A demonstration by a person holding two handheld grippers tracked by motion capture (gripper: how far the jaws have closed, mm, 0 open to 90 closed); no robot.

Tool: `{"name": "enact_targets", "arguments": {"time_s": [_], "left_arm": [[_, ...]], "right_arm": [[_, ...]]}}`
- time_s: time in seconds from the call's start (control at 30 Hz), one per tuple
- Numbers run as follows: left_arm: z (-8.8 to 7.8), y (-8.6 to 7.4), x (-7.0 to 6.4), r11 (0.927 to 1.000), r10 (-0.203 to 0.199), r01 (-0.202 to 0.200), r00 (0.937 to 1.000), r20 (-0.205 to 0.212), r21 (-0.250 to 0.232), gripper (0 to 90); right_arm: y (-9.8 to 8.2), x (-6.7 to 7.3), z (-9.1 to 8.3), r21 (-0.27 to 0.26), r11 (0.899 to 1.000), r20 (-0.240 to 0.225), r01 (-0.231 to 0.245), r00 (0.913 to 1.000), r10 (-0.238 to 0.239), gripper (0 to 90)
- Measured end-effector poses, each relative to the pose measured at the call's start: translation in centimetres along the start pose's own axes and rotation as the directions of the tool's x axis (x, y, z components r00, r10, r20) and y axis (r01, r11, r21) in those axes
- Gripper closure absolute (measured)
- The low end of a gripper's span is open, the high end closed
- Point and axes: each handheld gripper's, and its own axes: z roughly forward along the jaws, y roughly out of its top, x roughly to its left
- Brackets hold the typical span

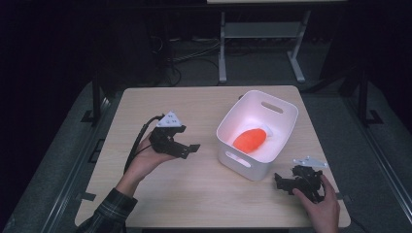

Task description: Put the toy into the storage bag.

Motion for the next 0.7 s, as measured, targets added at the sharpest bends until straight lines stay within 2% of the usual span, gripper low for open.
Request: {"name": "enact_targets", "arguments": {"time_s": [0.23, 0.43, 0.7], "left_arm": [[-0.7, -2.1, -0.1, 0.9999, -0.011, 0.012, 0.9996, -0.025, 0.006, 12.7], [-1.1, -3.5, -0.3, 0.9998, 0.002, -0.001, 0.9991, -0.043, 0.021, 12.7], [-1.1, -5.8, -0.7, 0.9988, 0.001, 0.002, 0.9978, -0.067, 0.050, 13.0]], "right_arm": [[0.0, 0.0, 0.0, -0.001, 1.000, -0.001, 0.003, 1.0000, -0.003, 0.0], [0.0, 0.0, 0.0, -0.001, 1.000, 0.000, 0.003, 1.0000, -0.003, 0.0], [0.0, 0.0, 0.0, 0.000, 1.000, 0.000, 0.003, 1.0000, -0.003, 0.0]]}}
